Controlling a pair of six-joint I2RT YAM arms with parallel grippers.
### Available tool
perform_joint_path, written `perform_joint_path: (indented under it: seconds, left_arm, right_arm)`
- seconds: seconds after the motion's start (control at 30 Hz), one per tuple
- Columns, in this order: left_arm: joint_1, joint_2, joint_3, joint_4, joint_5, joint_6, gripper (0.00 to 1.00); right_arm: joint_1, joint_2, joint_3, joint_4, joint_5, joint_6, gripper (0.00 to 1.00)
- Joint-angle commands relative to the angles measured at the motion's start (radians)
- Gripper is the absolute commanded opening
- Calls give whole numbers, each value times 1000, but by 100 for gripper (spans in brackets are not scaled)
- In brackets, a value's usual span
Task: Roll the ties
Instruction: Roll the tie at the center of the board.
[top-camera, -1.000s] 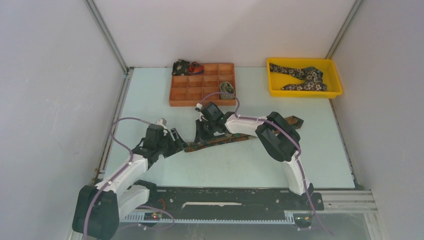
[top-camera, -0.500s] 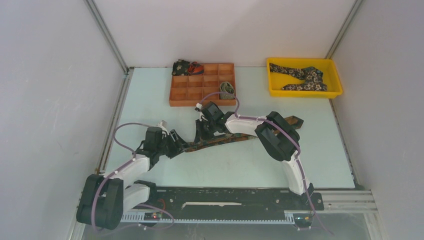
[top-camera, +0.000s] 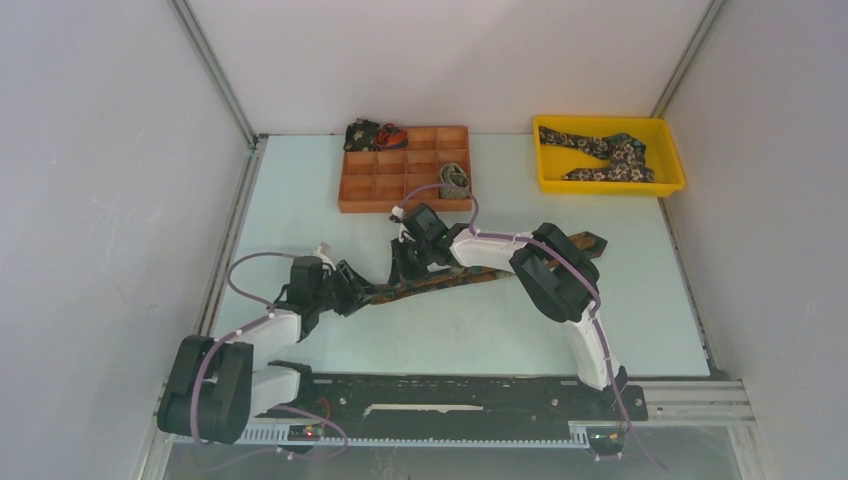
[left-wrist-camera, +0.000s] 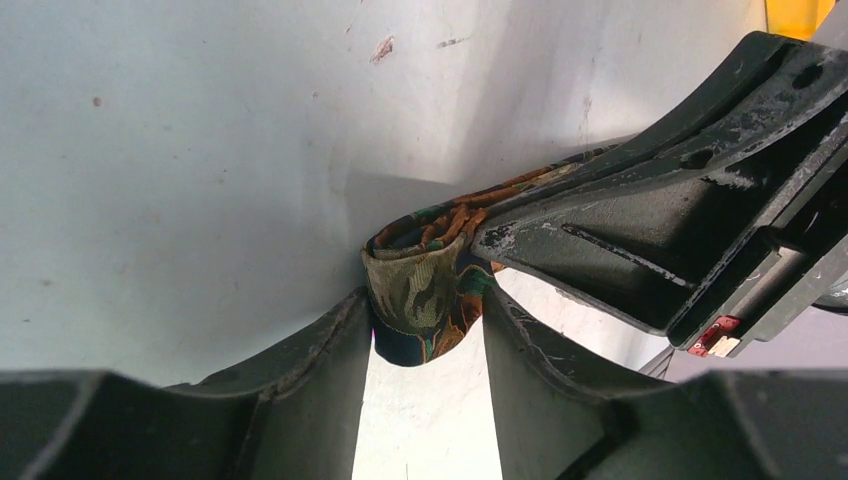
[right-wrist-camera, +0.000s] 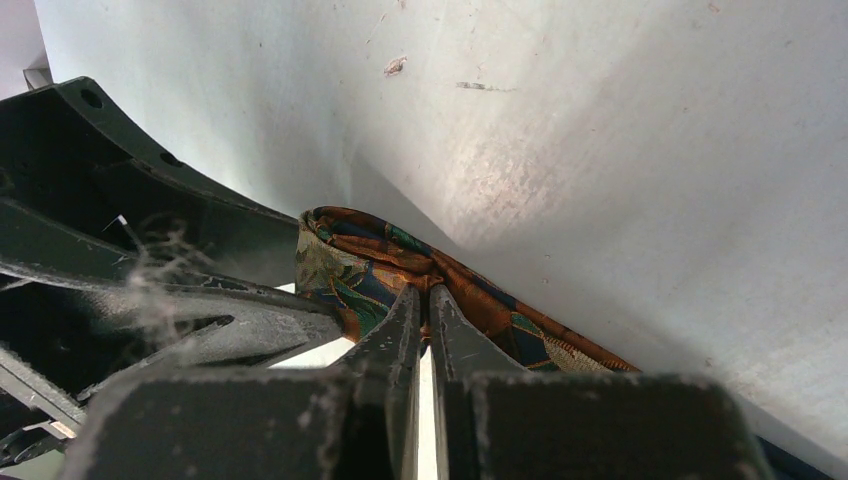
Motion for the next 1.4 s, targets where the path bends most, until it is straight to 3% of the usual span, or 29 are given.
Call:
perform_joint_path:
  seconds: [0.0,0.3,0.5,0.73,0.83,1.0,1.17,1.37]
  left_arm:
    - [8,31,-10,56,14,-23,52]
    - [8,94,-9,132,42,-30,38]
    - [8,98,3,131,42,-11,19]
    - [6,70,24,63,23,17,9]
    - [6,47,45,4,3,36,7]
    - [4,8,76,-69,-26,59,5]
    - [-6,-14,109,-132,-61,76,1]
    - [-18,-37,148,-212,-89,98,0]
  right_arm:
    - [3,40,-11,3,47,-28,1]
    - [3,36,-7,4,47,-34,1]
    - [4,24,4,-10,47,-39,3]
    - [5,-29,59,-76,64,-53,27]
    - [5,-76,73,-96,74,-63,32]
    - [13,-119,82,-104,79,-61,30]
    - [38,-97,82,-87,69,-42,16]
    - [66,-39,113,-71,63,-24,9]
